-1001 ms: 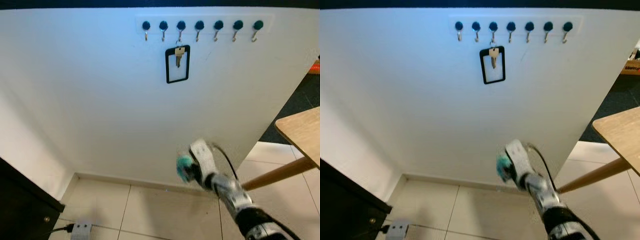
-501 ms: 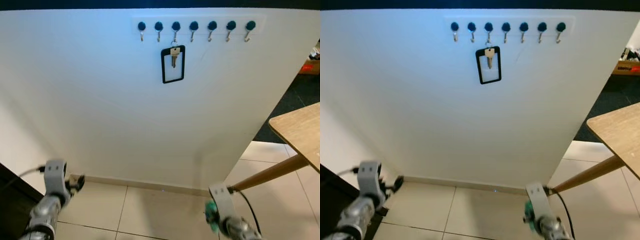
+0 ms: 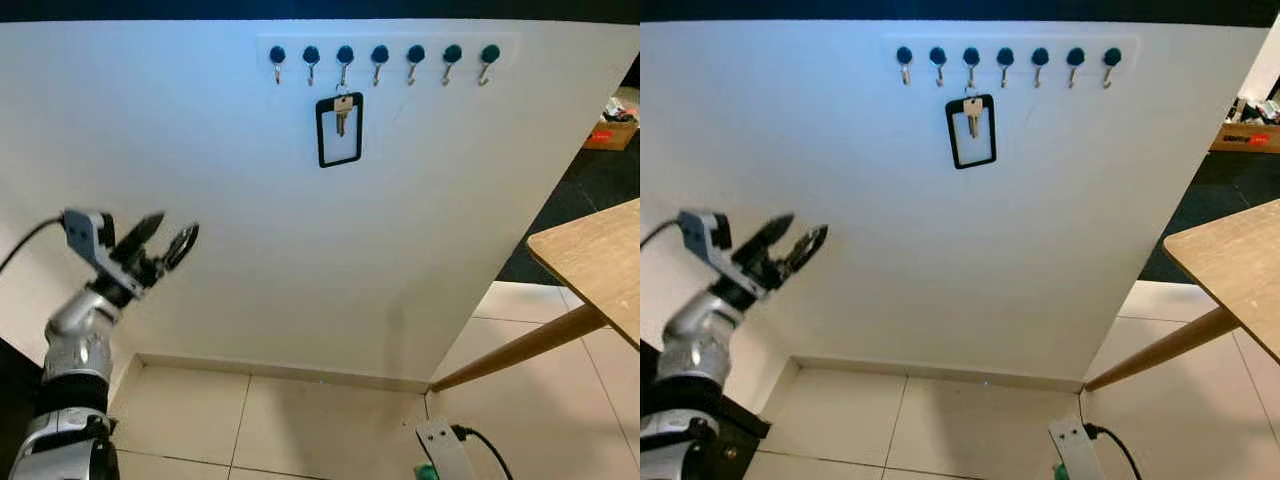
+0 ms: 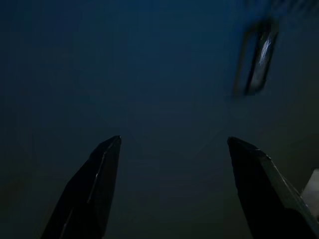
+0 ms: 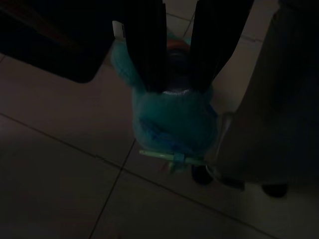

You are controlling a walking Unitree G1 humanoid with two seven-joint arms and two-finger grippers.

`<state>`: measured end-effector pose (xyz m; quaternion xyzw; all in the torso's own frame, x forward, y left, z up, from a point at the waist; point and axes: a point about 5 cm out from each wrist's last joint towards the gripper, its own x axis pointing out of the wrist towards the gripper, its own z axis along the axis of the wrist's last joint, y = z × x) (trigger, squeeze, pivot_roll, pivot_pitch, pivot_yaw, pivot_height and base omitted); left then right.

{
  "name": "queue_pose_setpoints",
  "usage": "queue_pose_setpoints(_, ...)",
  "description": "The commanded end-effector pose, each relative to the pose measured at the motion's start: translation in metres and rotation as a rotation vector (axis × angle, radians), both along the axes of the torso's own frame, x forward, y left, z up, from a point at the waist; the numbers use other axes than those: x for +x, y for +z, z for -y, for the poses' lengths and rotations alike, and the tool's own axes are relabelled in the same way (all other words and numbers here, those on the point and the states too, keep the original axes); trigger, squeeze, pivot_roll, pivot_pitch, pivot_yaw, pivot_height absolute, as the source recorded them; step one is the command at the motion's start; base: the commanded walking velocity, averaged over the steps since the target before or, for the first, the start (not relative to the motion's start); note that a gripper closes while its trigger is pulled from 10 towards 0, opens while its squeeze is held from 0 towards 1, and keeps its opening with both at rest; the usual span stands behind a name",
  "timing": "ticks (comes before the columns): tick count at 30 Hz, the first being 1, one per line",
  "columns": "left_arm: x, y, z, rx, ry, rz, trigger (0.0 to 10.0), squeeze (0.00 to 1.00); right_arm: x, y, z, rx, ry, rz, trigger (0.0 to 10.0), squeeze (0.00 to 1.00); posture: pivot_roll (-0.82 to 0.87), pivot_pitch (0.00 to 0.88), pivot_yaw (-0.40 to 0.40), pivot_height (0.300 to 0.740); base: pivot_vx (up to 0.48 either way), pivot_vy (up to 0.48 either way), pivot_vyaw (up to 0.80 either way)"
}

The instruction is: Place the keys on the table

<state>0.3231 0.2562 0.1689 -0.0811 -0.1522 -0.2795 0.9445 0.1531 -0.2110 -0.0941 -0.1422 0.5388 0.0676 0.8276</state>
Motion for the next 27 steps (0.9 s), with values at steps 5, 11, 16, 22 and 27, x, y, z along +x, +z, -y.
queue_pose_setpoints(5,0.01,0.043,0.035,-0.048,-0.176,0.152,10.0,0.0,-0.01,-0.002,0.009,-0.017,0.011,-0.034,10.0,0.0,-0.11,0.054,0.053,0.74,0.0,0.0,-0.79)
queue_pose_setpoints(11,0.011,0.053,0.061,-0.056,-0.282,0.164,10.0,0.0,-0.009,-0.001,0.011,-0.027,0.028,-0.031,10.0,0.0,-0.11,0.054,0.056,0.74,0.0,0.0,-0.13)
queue_pose_setpoints(16,0.016,0.055,0.077,-0.048,-0.309,0.144,10.0,0.0,-0.009,-0.002,0.009,-0.031,0.045,-0.033,10.0,0.0,-0.11,0.053,0.061,0.74,0.0,0.0,0.0)
queue_pose_setpoints(22,0.024,0.051,0.085,0.003,-0.241,0.111,10.0,0.0,-0.009,-0.003,0.002,-0.026,0.054,-0.035,10.0,0.0,-0.12,0.056,0.068,0.74,0.0,0.0,0.0)
queue_pose_setpoints(27,0.034,0.05,0.082,0.023,-0.134,0.093,10.0,0.0,-0.009,-0.004,-0.003,-0.024,0.059,-0.036,10.0,0.0,-0.12,0.057,0.068,0.74,0.0,0.0,0.0)
